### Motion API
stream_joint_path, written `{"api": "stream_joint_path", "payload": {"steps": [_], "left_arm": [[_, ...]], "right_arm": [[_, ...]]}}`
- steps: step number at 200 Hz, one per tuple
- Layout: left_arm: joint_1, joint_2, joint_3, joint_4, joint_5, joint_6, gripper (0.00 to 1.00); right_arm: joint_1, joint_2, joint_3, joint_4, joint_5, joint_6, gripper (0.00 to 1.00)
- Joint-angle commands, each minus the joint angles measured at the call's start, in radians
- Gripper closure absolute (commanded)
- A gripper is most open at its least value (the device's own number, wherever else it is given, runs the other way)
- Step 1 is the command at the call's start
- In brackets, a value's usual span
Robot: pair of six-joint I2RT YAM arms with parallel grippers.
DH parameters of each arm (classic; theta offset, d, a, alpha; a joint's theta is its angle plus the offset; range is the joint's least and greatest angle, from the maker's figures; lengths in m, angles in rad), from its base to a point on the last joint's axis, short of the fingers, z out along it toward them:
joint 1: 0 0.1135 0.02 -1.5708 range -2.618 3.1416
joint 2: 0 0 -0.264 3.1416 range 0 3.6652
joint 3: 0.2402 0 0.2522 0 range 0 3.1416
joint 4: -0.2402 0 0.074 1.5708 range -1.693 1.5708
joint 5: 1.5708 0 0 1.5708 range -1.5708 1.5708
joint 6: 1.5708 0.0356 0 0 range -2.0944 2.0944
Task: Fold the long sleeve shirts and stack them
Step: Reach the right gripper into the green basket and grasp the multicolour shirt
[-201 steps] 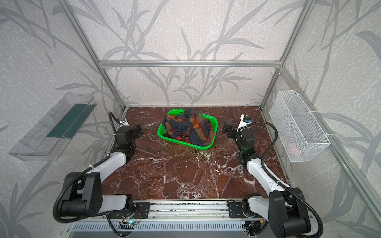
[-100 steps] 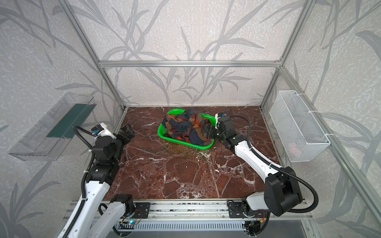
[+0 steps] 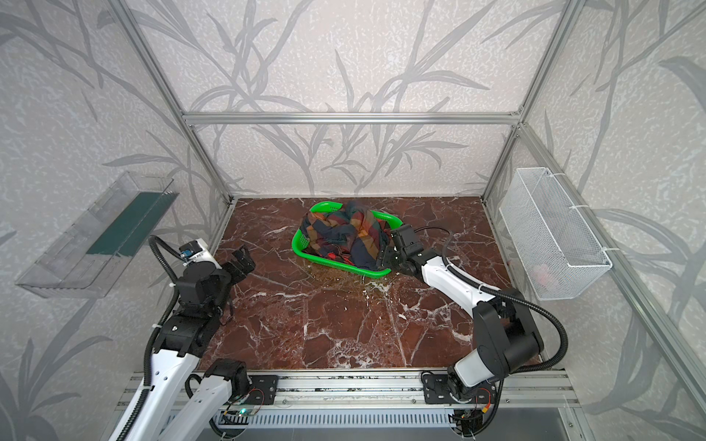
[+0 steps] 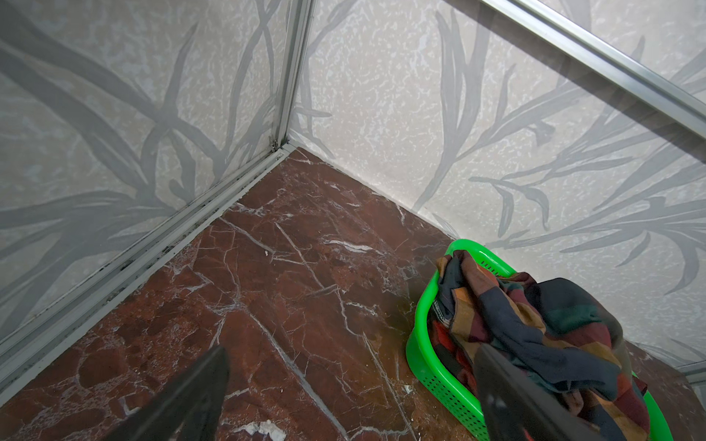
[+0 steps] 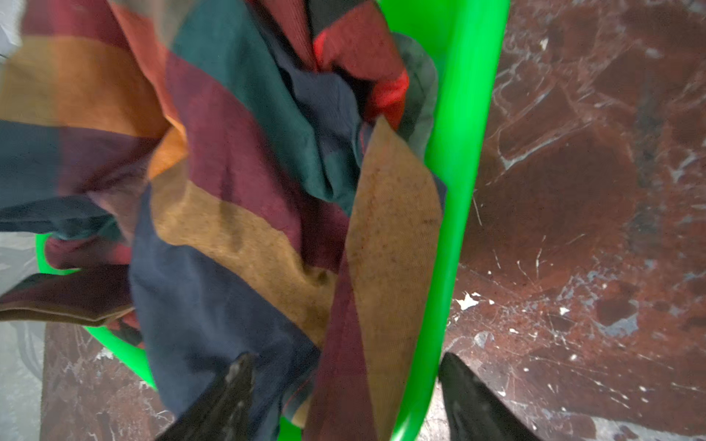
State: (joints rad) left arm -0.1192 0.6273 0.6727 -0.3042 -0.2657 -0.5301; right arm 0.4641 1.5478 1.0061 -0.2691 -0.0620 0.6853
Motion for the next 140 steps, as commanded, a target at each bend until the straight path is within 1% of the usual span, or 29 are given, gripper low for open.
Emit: {"api": "stream_joint_path", "payload": {"steps": [1,16,32,57,65,71,96,118,140], "left_arm": [[-0.004,-0.008,-0.002,-0.024,0.000,0.005,0.01],[-0.004,-0.010,-0.002,-0.026,0.004,0.005,0.01],[-0.005,-0.008,-0.002,-0.026,0.006,0.007,0.01],[-0.004,-0.003,0.001,-0.027,0.019,0.007,0.01],[-0.004,0.001,0.002,-0.027,0.023,0.006,0.01],[-0.004,0.004,0.003,-0.029,0.024,0.007,0.01],[-0.004,0.011,0.005,-0.030,0.029,0.007,0.01],[-0.005,0.011,0.005,-0.030,0.031,0.007,0.01],[-0.004,0.012,0.006,-0.031,0.033,0.008,0.01]], "right_arm": [[0.009,0.016,0.053,-0.021,-0.001,0.016,0.27],[0.009,0.026,0.075,-0.039,0.001,0.007,0.32],[0.010,0.005,0.103,-0.099,0.048,-0.020,0.33],[0.010,-0.059,0.099,-0.142,0.190,-0.040,0.27],[0.010,-0.064,0.099,-0.150,0.217,-0.040,0.27],[0.011,-0.069,0.098,-0.156,0.230,-0.072,0.26],[0.031,-0.073,0.107,-0.165,0.241,-0.079,0.26],[0.090,-0.064,0.146,-0.181,0.271,-0.093,0.27],[0.114,-0.036,0.165,-0.178,0.252,-0.083,0.28]]}}
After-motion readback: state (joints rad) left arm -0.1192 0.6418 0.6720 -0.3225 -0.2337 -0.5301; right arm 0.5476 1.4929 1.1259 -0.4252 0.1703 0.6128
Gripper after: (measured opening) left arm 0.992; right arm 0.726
